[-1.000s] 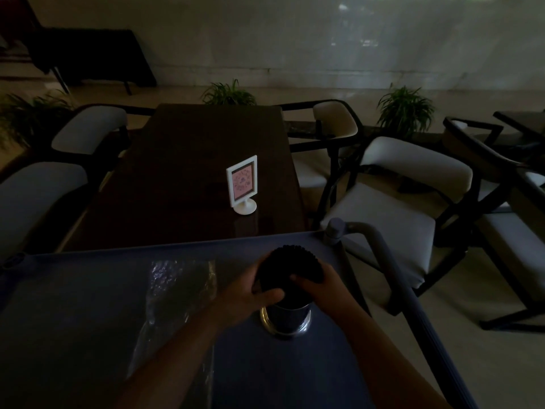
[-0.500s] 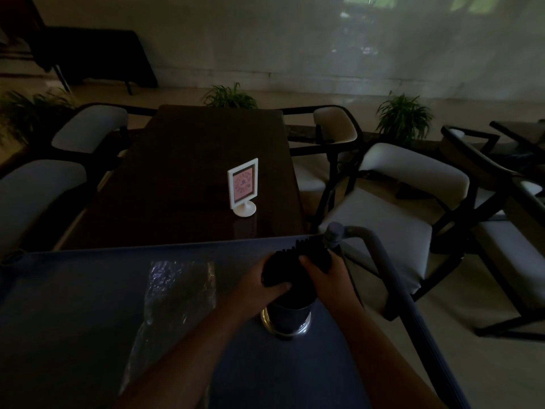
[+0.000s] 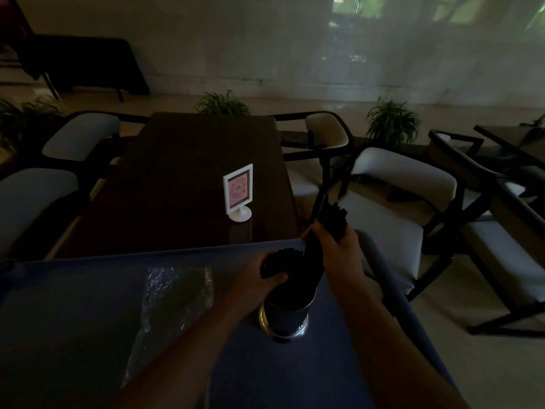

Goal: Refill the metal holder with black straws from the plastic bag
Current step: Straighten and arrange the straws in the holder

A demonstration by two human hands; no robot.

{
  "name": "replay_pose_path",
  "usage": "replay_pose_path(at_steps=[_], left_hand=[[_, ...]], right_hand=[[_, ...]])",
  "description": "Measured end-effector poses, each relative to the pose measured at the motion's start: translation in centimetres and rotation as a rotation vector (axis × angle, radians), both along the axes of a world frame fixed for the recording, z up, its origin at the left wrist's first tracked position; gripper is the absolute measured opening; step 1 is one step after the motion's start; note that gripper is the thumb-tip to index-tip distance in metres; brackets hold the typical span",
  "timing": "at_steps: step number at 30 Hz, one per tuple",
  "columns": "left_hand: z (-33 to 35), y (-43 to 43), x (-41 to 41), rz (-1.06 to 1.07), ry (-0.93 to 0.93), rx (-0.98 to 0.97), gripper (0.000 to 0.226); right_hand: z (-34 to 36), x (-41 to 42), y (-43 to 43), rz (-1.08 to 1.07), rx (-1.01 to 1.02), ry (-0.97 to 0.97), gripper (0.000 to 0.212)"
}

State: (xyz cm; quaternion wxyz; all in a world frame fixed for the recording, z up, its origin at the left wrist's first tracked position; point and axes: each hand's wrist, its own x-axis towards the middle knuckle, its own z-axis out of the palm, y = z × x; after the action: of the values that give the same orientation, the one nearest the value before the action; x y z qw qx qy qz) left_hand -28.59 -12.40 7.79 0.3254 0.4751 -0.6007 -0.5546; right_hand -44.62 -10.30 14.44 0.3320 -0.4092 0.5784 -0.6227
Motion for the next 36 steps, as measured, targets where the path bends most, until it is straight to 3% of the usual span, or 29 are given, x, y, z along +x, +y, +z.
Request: replay_pose_path(at_steps=[5,12,17,21,27,33,36], left_hand=[[0.9,0.1,0.1,-0.005,0.011,-0.041,0.039],[3.0,0.4,0.5,-0.006,0.041,-0.072,0.035],[4.1,0.3,0.8,0.069,0.102,-0.101,0.031],[5.6,0.8,1.2,0.028,0.082,-0.136,0.040],[6.9,1.8,-0.7,-0.078,-0.102,-0.342,0.062],[7.0,2.1,-2.3,-0.072,-0.075,-0.339,0.039],[7.2,2.5,-2.5,-0.073,-0.088,-0.364,0.032]], right_hand=[[2.5,-0.2,-0.5,-0.046,-0.065,0.031,0.021],[5.5,0.2,-0.3,-0.071,-0.142,0.012,0.008],[6.9,-0.2,0.2,-0.088,-0.169,-0.023,0.017],[8.1,-0.7,0.1,-0.110,-0.203,-0.059,0.027],[7.2,-0.3,0.4,-0.138,-0.178,-0.147,0.007],[6.6,0.5,1.4,-0.154,-0.165,-0.247,0.004],[6.4,1.0,1.5,-0.202,-0.124,-0.289,0.019]])
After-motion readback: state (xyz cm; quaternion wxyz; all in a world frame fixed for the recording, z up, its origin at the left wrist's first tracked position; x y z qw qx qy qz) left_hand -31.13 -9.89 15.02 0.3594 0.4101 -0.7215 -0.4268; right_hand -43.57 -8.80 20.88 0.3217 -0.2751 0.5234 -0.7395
